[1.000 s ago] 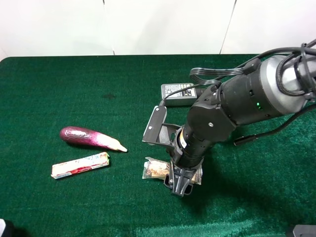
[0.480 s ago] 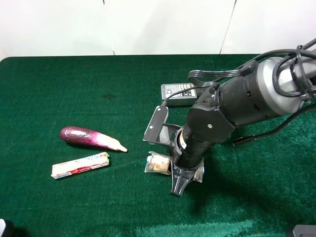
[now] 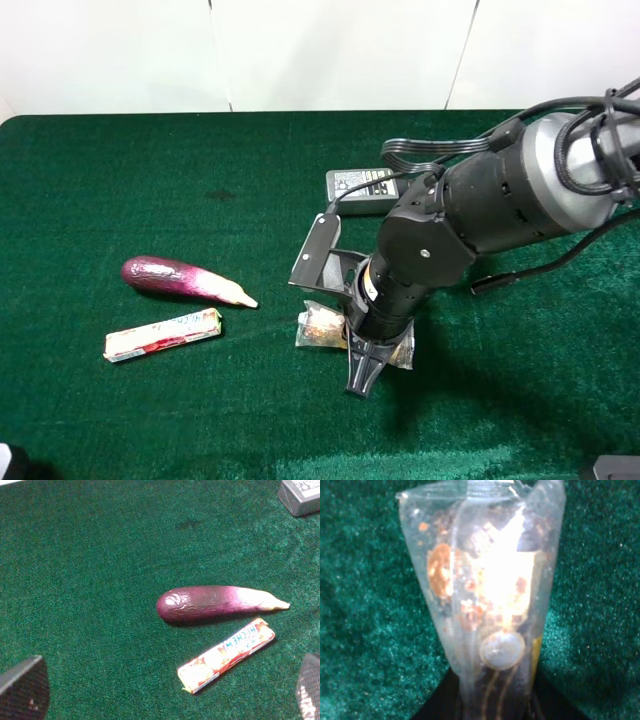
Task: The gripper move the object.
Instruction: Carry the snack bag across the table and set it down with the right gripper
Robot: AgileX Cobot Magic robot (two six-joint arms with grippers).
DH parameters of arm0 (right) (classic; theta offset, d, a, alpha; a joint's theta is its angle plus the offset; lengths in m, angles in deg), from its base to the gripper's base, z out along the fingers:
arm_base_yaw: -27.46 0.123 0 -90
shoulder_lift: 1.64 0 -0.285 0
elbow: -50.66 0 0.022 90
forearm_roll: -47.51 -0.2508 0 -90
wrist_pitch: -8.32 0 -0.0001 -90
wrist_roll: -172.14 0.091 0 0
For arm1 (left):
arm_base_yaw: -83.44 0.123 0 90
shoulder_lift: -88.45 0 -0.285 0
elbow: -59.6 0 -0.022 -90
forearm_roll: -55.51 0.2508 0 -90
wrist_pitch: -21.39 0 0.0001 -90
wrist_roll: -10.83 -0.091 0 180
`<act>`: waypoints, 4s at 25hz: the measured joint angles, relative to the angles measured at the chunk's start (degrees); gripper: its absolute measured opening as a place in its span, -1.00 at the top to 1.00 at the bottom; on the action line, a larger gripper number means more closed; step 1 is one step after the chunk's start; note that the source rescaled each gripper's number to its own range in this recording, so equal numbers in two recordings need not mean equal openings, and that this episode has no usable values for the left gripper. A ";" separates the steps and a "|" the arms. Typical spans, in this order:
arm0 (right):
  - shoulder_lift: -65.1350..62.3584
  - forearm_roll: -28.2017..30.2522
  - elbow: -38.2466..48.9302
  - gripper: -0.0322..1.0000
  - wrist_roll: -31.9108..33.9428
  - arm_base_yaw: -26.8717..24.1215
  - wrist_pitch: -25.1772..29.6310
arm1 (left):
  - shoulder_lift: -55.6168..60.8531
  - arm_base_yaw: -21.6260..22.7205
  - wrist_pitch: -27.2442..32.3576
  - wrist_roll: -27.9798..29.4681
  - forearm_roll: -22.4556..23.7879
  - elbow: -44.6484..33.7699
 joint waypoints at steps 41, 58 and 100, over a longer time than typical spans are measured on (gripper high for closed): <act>-13.37 0.81 -39.20 0.94 -9.63 -28.60 46.12 | 0.00 0.00 0.00 0.00 0.00 0.00; 13.42 1.60 -68.07 0.94 -22.98 -42.67 46.15 | 0.00 0.00 0.00 0.00 0.00 0.00; 35.03 -3.67 -73.92 0.94 -26.79 -42.83 40.41 | 0.00 0.00 0.00 0.00 0.00 0.00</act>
